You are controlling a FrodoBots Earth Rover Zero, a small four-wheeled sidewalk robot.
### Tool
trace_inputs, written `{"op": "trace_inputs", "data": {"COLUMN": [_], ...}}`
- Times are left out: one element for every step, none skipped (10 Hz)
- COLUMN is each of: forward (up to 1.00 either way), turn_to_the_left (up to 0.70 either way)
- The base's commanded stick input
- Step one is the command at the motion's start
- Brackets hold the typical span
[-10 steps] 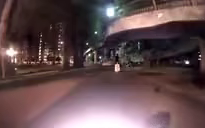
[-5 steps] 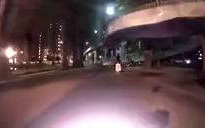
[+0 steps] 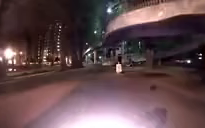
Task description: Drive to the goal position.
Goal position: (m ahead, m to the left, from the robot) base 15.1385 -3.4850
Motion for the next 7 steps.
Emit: {"op": "trace_inputs", "data": {"forward": [0.7,0.7,0.7,0.7,0.7,0.7,0.7], "turn_to_the_left": [0.0,-0.02,-0.14,-0.13,-0.07,0.0,0.0]}}
